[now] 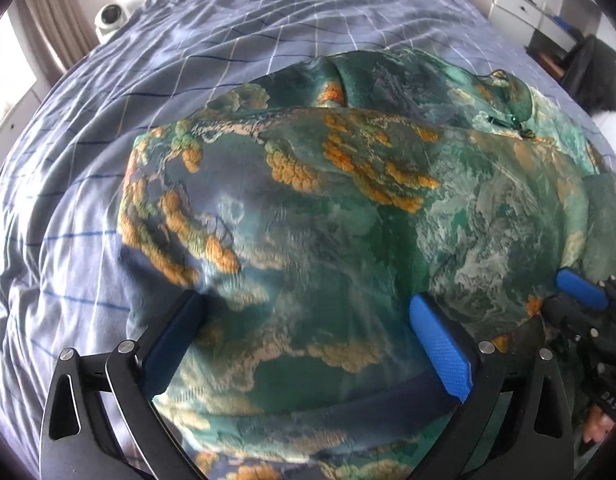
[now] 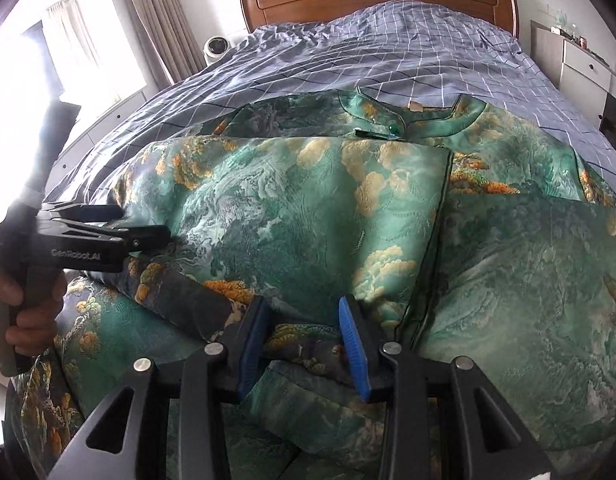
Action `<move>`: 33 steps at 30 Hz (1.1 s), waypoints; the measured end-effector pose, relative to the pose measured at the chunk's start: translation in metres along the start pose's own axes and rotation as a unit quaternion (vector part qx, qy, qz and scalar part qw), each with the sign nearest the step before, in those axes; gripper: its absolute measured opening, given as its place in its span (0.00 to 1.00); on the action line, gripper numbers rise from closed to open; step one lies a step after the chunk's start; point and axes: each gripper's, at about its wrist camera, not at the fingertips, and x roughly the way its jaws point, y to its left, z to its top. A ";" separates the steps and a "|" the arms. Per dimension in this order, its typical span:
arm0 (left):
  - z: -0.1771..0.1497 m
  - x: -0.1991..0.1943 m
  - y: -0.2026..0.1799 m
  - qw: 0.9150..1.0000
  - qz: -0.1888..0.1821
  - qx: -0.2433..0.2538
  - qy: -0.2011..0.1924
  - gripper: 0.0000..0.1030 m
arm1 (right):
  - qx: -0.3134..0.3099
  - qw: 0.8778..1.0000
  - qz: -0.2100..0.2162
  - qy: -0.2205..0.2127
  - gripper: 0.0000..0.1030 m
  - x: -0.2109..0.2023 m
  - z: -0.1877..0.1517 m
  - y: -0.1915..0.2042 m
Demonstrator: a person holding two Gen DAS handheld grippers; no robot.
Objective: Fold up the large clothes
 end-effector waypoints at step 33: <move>0.019 0.007 0.003 0.998 -0.059 -0.008 0.001 0.99 | -0.004 1.000 0.001 -0.009 0.35 -0.001 -0.003 0.000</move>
